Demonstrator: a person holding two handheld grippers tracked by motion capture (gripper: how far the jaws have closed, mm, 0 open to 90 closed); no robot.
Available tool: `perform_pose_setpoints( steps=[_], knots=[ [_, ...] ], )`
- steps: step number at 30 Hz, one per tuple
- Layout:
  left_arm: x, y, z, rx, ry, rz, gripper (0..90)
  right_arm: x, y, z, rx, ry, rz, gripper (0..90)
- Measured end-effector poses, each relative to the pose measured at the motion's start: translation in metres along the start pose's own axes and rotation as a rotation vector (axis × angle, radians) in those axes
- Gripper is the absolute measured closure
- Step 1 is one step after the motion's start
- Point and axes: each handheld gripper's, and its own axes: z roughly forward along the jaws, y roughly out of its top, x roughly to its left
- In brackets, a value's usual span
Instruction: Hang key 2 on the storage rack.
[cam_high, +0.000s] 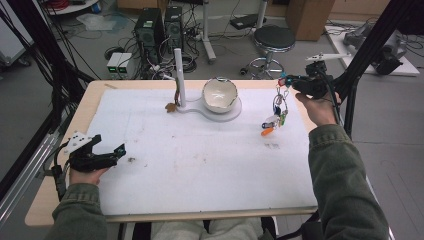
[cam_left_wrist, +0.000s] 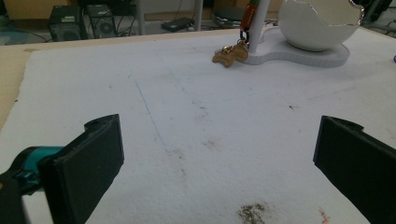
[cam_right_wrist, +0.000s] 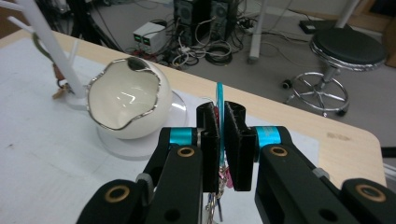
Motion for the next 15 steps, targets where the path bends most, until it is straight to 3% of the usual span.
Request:
perform_pose_setpoints(
  steps=[15],
  knots=[
    [0.001, 0.001, -0.001, -0.005, 0.001, -0.011, 2.1, 0.019, 0.023, -0.012, -0.053, 0.111, -0.017, 85.2]
  ],
)
